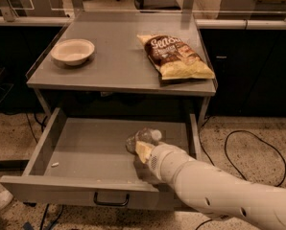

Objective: Place water bottle into top drawer

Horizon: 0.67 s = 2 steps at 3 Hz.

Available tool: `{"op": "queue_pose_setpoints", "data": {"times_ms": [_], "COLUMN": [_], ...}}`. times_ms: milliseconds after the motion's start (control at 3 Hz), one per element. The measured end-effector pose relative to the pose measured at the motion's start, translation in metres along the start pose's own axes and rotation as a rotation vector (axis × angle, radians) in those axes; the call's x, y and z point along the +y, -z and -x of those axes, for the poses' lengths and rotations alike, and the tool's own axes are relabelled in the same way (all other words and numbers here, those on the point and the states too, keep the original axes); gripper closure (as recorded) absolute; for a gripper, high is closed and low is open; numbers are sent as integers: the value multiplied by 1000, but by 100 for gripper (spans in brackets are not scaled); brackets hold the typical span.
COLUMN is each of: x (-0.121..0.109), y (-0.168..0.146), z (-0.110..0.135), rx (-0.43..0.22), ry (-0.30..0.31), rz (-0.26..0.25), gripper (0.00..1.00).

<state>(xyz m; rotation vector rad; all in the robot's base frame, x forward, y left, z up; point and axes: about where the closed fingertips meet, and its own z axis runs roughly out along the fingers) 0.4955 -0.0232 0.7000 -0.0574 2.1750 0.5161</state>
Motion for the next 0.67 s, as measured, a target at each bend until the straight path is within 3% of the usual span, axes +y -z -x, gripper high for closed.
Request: {"op": "queue_pose_setpoints", "data": {"times_ms": [333,667], "x": [0,0], "y": [0,0], "z": [0,0], "rx": [0,0], "ry": [0,0], "rz": [0,0], "gripper": [0,0]}}
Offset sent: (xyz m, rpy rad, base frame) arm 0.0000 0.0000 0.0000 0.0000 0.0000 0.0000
